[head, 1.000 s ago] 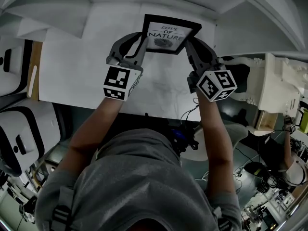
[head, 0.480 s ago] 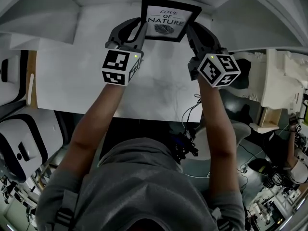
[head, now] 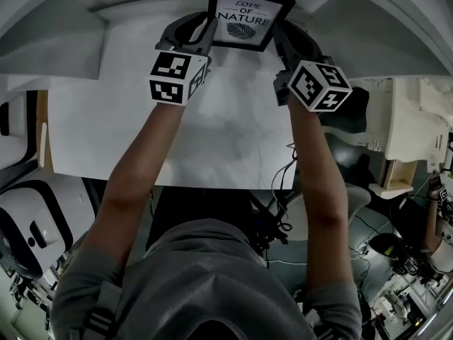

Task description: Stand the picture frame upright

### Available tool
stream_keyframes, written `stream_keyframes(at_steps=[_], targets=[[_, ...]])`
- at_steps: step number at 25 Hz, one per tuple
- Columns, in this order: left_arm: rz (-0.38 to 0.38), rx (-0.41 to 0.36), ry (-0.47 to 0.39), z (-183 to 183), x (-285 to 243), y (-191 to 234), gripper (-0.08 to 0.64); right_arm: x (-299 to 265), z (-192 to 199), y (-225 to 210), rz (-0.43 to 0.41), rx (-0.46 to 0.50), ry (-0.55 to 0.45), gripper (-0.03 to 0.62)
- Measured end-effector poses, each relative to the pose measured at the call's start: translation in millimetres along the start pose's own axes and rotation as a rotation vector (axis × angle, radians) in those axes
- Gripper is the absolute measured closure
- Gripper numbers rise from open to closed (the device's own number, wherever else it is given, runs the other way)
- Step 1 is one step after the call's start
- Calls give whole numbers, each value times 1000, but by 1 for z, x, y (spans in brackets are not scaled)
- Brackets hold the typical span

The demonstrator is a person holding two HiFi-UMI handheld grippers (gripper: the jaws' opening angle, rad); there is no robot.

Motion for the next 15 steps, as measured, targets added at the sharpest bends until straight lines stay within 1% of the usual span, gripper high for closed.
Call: stream_keyframes(at_steps=[6,15], targets=[[20,1,52,8,-38,19,494,-28,6,-22,31,-22,23,522],[8,37,123,31,-75,42,494,-73,21,-46,31,-27,72,522]])
Point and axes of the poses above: the fingertips, and each gripper's own axes: x backward along the fingers, y to its left, z out of its underside, the point moved 7 cm from there along x, backward along the fingers, and after that the axes turned 5 degrees about z, right-handed, at the moved point
